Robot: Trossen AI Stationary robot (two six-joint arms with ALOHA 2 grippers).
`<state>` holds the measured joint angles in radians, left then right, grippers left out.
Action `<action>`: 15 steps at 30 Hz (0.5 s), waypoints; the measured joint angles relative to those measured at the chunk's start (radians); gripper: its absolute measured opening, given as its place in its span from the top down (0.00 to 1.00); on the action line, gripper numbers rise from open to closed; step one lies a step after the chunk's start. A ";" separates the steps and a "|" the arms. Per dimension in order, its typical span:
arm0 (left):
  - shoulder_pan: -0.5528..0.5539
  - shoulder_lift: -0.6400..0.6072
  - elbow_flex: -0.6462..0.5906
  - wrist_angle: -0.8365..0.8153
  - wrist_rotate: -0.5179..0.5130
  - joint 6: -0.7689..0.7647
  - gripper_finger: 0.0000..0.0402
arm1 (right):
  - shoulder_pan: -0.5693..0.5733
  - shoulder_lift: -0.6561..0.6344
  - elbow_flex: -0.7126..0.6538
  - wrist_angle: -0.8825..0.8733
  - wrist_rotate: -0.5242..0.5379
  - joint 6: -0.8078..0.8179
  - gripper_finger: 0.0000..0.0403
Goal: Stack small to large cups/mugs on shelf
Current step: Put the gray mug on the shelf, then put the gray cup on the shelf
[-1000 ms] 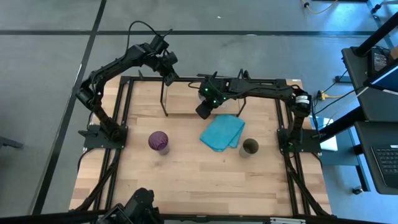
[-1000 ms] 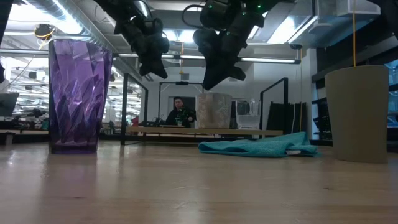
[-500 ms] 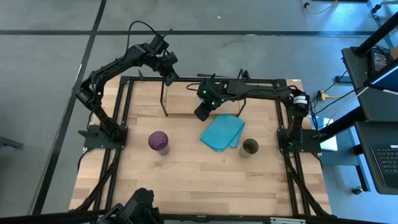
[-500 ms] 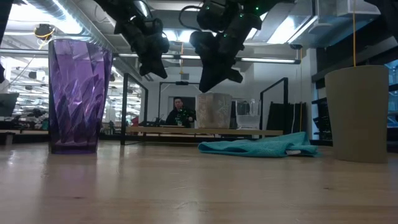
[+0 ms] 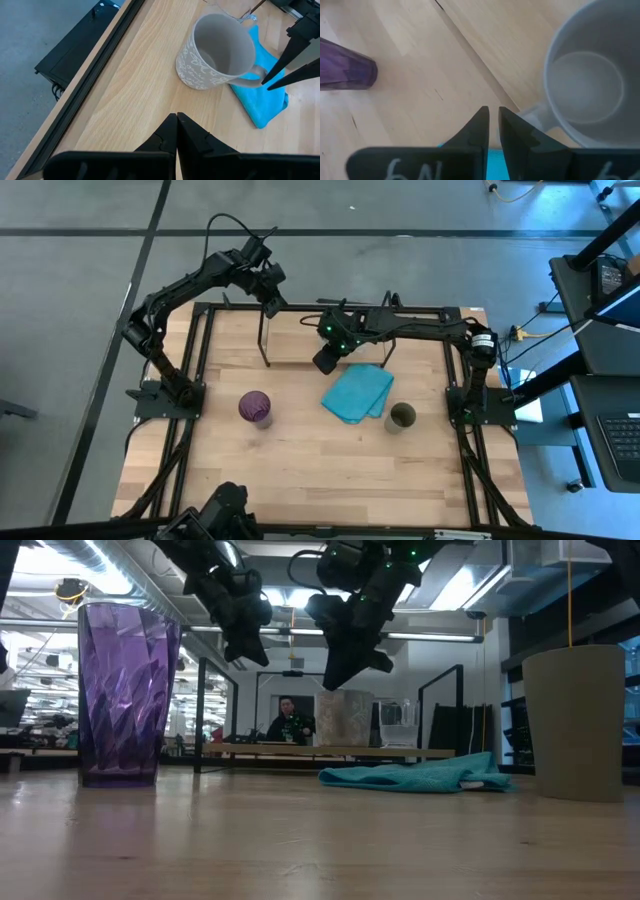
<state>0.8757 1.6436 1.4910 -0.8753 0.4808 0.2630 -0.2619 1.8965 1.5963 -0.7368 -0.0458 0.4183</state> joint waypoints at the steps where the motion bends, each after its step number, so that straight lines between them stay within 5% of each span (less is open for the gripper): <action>1: 0.000 0.000 0.000 0.000 0.000 0.000 1.00 | 0.000 0.000 0.000 0.000 0.001 0.000 0.89; 15: -0.028 0.000 0.000 0.000 0.009 0.009 1.00 | 0.004 0.000 0.048 0.147 -0.007 -0.085 0.89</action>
<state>0.8474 1.6436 1.4910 -0.8750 0.4903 0.2718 -0.2574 1.8965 1.6446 -0.5902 -0.0525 0.3338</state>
